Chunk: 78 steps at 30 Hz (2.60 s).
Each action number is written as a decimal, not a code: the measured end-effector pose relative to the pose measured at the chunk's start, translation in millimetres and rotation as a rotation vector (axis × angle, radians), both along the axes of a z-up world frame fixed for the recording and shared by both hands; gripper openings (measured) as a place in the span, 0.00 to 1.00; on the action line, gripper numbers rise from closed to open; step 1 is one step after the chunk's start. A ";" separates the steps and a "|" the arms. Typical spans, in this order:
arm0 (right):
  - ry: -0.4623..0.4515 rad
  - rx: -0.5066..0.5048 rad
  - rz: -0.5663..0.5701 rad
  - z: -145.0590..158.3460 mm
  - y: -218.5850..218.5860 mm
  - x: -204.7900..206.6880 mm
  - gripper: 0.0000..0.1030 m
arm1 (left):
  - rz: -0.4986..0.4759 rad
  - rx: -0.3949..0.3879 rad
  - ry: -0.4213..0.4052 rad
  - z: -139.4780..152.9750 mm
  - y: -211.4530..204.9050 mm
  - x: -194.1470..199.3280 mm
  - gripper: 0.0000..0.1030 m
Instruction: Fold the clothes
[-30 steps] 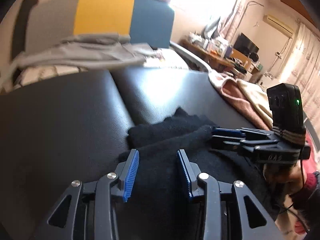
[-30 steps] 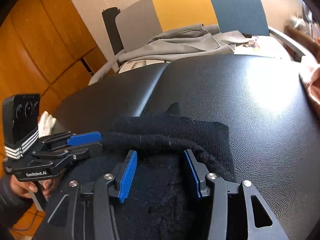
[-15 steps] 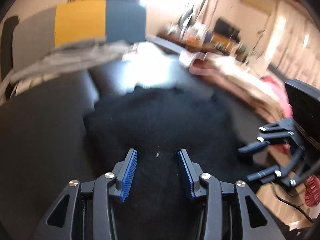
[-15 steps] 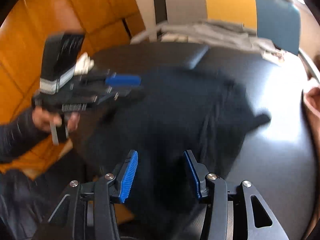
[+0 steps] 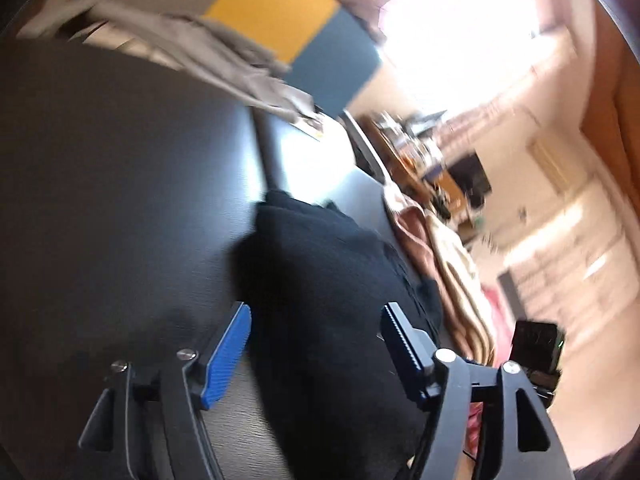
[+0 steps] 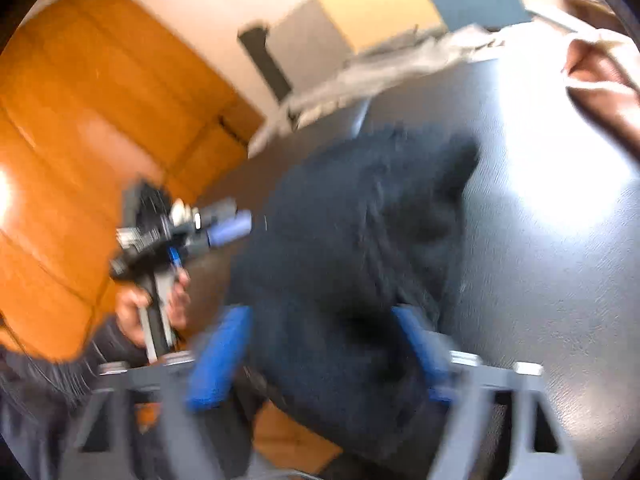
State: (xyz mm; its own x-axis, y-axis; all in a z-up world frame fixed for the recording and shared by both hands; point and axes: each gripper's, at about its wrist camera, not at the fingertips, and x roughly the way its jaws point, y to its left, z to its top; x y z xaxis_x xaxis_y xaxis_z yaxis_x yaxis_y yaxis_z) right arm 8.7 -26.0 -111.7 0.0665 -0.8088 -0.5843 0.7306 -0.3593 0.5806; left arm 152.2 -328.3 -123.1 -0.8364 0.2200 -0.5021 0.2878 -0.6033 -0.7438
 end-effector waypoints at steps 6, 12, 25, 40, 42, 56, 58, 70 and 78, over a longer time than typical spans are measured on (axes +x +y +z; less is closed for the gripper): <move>-0.130 -0.018 -0.130 -18.2 13.2 -35.8 1.00 | -0.107 0.019 -0.014 -9.7 3.0 -32.2 0.71; -0.250 0.003 -0.062 -36.9 -9.4 -66.6 1.00 | -0.194 -0.052 -0.053 -19.6 23.1 -72.3 0.71; -0.312 0.107 0.011 -44.5 -36.1 -65.7 0.36 | -0.090 -0.005 -0.069 -23.8 32.2 -67.9 0.34; -0.335 -0.007 0.350 -28.9 -143.0 54.2 0.36 | 0.263 -0.180 0.037 54.3 -6.4 160.8 0.33; -0.325 -0.025 0.453 -17.3 -189.8 86.2 0.36 | 0.354 -0.225 0.056 73.7 -25.4 205.8 0.33; -0.176 -0.147 0.898 105.6 -481.2 275.2 0.35 | 0.827 -0.263 -0.045 121.5 -217.8 413.1 0.34; -0.150 -0.057 0.903 83.6 -515.8 292.4 0.35 | 0.891 -0.120 -0.138 70.9 -246.3 433.9 0.34; -0.180 0.110 0.838 -0.1 -556.6 304.9 0.45 | 0.934 -0.192 -0.090 61.5 -267.9 455.2 0.36; -0.116 0.140 0.818 -6.0 -570.5 303.1 0.46 | 0.959 -0.030 -0.157 38.1 -284.4 479.9 0.53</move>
State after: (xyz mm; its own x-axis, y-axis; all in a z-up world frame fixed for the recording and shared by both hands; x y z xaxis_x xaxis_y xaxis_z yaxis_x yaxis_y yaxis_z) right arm 311.8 -596.5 -117.7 0.6669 -0.3997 -0.6288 0.7304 0.1837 0.6578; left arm 632.1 -612.7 -84.9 -0.5768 -0.5347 -0.6176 0.7616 -0.0786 -0.6433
